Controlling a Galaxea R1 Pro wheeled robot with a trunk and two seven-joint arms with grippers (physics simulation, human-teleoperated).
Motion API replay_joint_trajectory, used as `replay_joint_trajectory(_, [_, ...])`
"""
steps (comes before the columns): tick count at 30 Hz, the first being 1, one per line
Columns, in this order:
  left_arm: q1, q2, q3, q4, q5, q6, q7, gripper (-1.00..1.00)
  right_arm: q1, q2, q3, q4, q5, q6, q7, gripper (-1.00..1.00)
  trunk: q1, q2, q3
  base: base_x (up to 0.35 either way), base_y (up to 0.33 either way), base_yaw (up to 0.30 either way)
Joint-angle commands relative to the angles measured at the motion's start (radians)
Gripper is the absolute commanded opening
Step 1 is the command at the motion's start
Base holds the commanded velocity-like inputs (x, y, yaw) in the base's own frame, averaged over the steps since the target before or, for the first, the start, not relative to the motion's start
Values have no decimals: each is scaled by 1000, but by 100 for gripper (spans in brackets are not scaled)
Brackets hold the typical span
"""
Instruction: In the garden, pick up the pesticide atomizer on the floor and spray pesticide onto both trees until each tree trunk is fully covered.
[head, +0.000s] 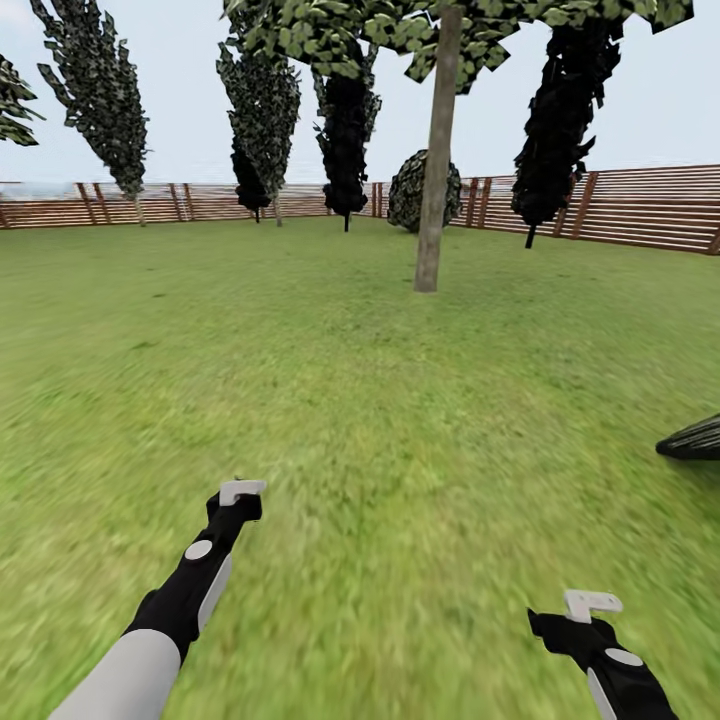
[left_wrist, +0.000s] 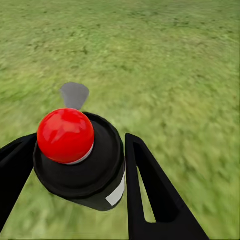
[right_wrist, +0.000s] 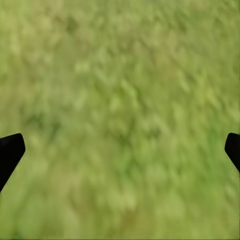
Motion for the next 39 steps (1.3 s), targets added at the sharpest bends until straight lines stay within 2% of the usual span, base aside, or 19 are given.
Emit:
replay_joint_trajectory(1, [0, 0, 0, 0, 0, 0, 0, -100, 0, 0, 0, -1, 0, 0, 0, 100, 0, 0, 0, 323, 0, 0])
replay_joint_trajectory(39, [0, 1, 0, -1, 0, 0, 0, -100, 0, 0, -2, -1, 1, 0, 0, 100, 0, 0, 0, 323, 0, 0])
